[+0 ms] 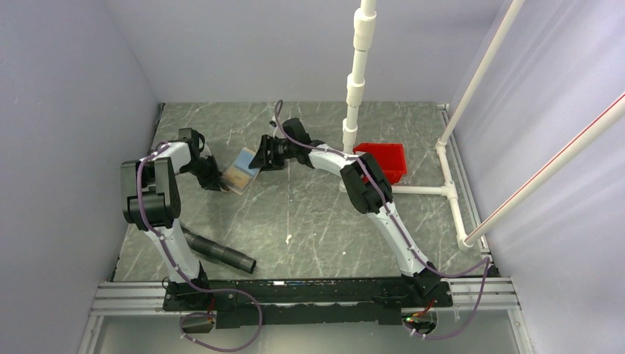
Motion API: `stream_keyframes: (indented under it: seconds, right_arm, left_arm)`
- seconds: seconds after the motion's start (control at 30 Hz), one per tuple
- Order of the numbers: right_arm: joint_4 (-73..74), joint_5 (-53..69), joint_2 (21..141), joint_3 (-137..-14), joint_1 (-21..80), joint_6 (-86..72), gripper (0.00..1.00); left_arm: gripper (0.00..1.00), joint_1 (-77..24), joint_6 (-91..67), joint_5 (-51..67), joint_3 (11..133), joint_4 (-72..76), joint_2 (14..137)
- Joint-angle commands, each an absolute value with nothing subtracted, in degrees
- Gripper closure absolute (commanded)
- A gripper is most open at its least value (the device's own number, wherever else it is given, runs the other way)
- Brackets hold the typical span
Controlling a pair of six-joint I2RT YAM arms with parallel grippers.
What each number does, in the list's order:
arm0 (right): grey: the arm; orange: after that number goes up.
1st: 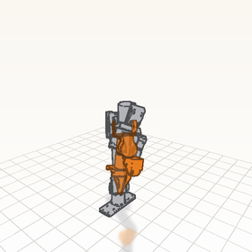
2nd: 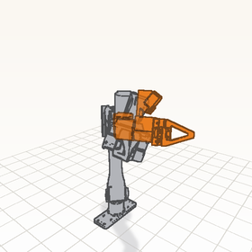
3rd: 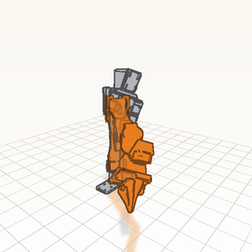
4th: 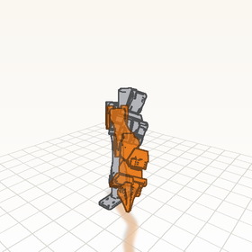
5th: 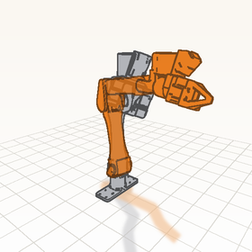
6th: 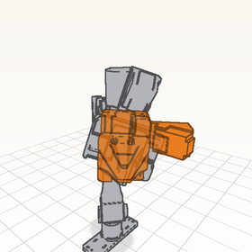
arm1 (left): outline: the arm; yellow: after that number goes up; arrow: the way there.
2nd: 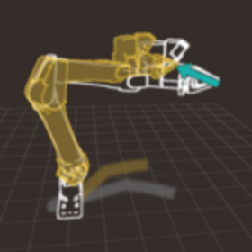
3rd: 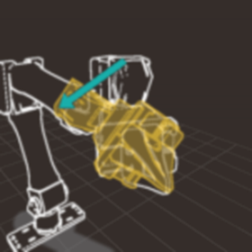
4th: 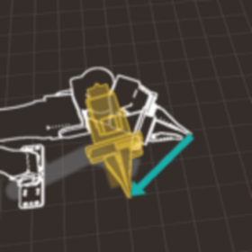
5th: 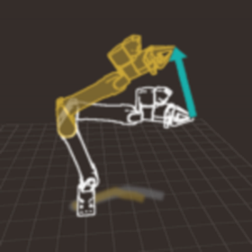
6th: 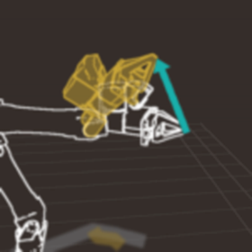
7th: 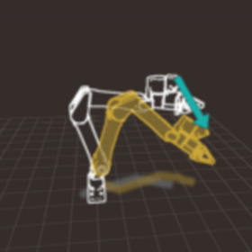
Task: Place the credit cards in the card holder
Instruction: Close the card holder at the center of the board.
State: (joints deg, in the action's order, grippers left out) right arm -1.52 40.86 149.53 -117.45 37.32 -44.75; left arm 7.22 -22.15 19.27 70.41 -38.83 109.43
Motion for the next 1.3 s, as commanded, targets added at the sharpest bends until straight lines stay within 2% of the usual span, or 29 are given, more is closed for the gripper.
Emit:
stream_keyframes:
  seconds: [0.0,0.17,0.33,0.43,0.53,0.6,0.73,0.83,1.0,1.13,1.27]
  right_arm:
    - [-6.40,44.54,145.56,-115.30,38.40,-45.77,0.44]
    - [-6.82,43.33,142.42,-111.78,38.84,-40.67,0.45]
    - [0.97,39.10,137.86,-109.65,40.84,-25.01,0.57]
    - [2.96,34.35,132.69,-103.96,42.62,-16.44,0.60]
    - [0.29,30.05,126.75,-94.75,44.31,-9.37,0.58]
    - [-2.19,28.16,123.37,-88.58,45.55,-4.43,0.57]
    - [-4.27,22.73,118.99,-81.26,48.39,4.31,0.56]
    - [-4.49,15.97,116.87,-78.06,51.46,7.61,0.49]
    - [-2.62,6.57,116.10,-77.20,55.86,7.63,0.42]
    - [-1.50,4.87,114.62,-76.19,57.12,5.69,0.40]
    - [-2.87,6.76,111.73,-72.39,57.57,4.70,0.36]
  left_arm:
    - [1.00,4.75,-23.25,22.62,67.23,-39.16,108.69]
    - [1.00,3.98,-24.79,25.79,62.42,-37.03,106.17]
    - [1.00,1.46,-26.87,29.86,59.29,-35.39,103.63]
    - [1.00,0.37,-29.23,32.69,57.42,-33.42,102.47]
    - [0.91,-1.15,-30.83,34.79,54.81,-31.29,100.39]
    - [0.81,-1.19,-31.63,36.02,52.50,-30.07,98.62]
    - [0.67,-1.19,-31.72,37.48,49.50,-30.01,94.65]
    - [0.59,-1.16,-31.85,37.44,47.74,-30.50,92.65]
    - [0.55,-1.06,-34.36,36.77,43.74,-30.30,87.44]
    - [0.51,-0.81,-36.11,34.78,42.01,-32.61,82.26]
    - [0.53,-0.56,-37.40,34.37,40.39,-32.63,78.69]
